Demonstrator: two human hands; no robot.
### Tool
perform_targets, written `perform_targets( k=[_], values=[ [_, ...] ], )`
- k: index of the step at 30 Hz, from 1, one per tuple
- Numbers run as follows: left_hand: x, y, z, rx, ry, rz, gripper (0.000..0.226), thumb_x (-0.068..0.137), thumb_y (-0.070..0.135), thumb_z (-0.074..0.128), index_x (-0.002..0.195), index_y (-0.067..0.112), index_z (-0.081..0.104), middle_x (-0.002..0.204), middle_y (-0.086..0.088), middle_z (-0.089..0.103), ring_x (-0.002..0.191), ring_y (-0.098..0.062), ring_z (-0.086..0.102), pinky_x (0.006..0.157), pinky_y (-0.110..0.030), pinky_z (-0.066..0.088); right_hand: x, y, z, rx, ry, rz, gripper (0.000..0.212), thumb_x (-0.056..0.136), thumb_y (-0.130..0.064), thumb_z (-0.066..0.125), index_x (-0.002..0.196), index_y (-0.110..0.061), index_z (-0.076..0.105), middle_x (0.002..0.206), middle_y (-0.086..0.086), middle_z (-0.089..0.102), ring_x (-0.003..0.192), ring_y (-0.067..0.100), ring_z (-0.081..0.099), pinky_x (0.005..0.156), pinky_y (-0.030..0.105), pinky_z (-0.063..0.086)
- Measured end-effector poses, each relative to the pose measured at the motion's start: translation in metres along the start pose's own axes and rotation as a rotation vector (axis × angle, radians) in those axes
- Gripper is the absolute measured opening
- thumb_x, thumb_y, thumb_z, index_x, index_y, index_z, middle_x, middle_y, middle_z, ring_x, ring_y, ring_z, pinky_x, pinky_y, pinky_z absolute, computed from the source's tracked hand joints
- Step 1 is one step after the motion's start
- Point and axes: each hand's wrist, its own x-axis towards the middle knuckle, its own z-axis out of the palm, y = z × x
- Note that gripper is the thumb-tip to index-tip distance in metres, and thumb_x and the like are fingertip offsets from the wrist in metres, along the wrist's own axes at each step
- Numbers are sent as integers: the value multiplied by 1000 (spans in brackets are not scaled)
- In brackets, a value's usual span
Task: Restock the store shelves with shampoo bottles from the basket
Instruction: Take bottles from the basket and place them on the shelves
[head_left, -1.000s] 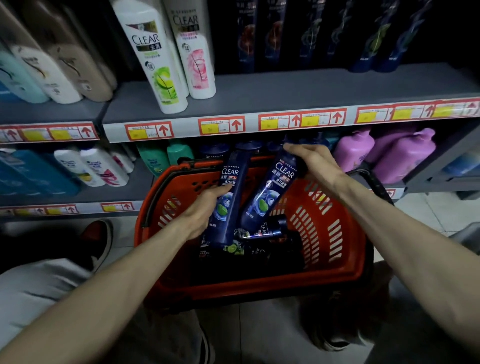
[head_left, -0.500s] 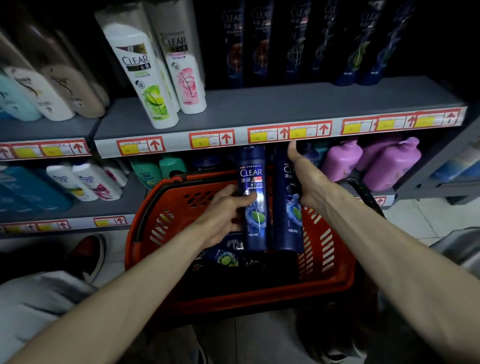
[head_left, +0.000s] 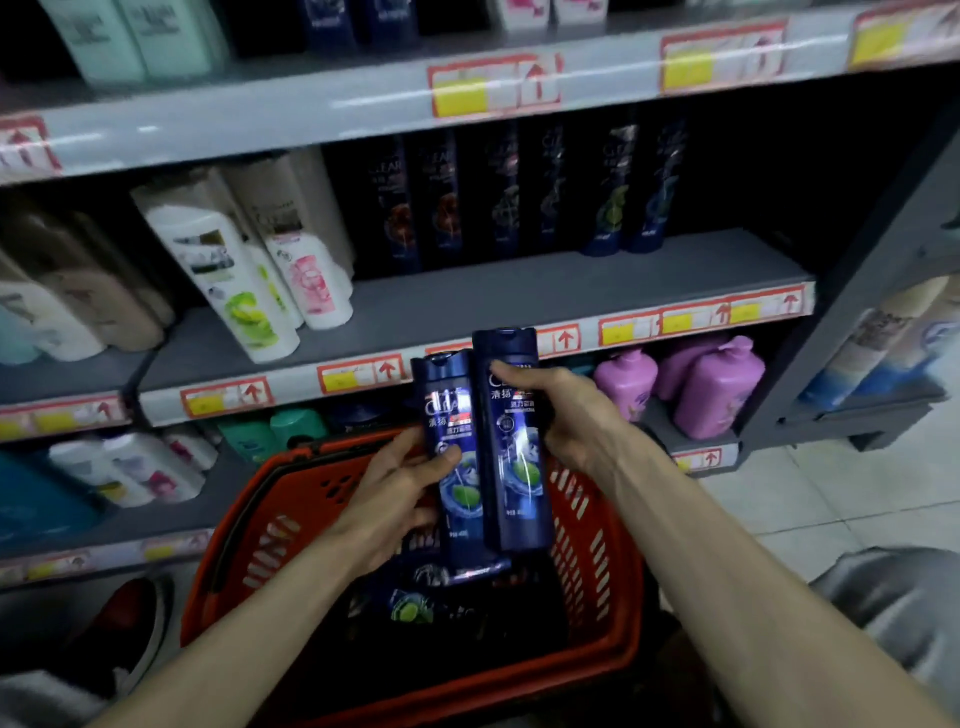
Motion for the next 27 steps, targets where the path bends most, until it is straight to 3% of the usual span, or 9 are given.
perform_targets(
  k=[2,5,10,16,20,22,24,25,27],
  values=[
    [5,18,17,39,-23,71,46,88,23,77,131,22,61,118,-6,77,109,-25,74,85,-47,62,-3,-18,-7,58,83,-69,53,73,-12,88,119,5,71,110,23,76,104,40,73,94,58,58],
    [22,45,48,85,-27,150,40,92,18,74,129,23,61,116,-5,77,107,-23,75,87,-48,60,-10,-52,-26,123,174,-129,50,74,-18,89,115,4,71,102,20,78,94,37,76,79,50,63],
    [60,90,104,173,-54,258,29,97,25,71,124,24,61,113,7,78,97,-5,75,60,-15,57,-21,-114,-55,70,193,-257,50,80,-27,86,112,8,70,95,20,78,79,33,78,61,40,61],
    [118,129,162,166,-66,349,26,99,19,68,124,20,59,114,-1,78,101,-17,76,77,-33,61,-7,-176,-94,115,235,-478,29,90,-16,78,103,9,71,92,20,77,78,31,74,70,47,63],
    [155,146,186,178,-56,368,19,102,23,64,117,33,56,107,11,78,96,-12,76,66,-38,61,18,-208,-120,214,260,-586,9,94,-11,73,90,-3,70,84,15,76,77,31,74,76,52,62],
    [169,150,195,169,-45,377,16,104,26,61,115,35,55,104,16,77,89,-4,76,56,-31,60,30,-219,-129,221,254,-629,8,96,-11,71,95,-4,69,83,12,76,78,28,74,79,51,61],
    [182,150,203,182,-29,401,13,104,29,59,116,31,54,110,13,75,88,1,74,50,-21,56,40,-226,-136,202,250,-659,18,96,-14,71,110,-2,68,99,12,78,93,27,75,85,46,60],
    [188,149,205,188,-21,416,14,104,31,60,116,29,53,117,10,72,92,-1,74,53,-21,57,45,-229,-138,192,264,-659,35,96,-16,72,126,0,62,120,15,73,112,28,71,96,45,56],
    [198,149,211,226,-8,442,27,102,39,61,122,25,49,137,1,63,114,-11,69,76,-38,63,55,-234,-144,112,308,-642,75,94,-22,74,154,-1,35,158,17,43,145,29,43,116,42,37]
  ],
)
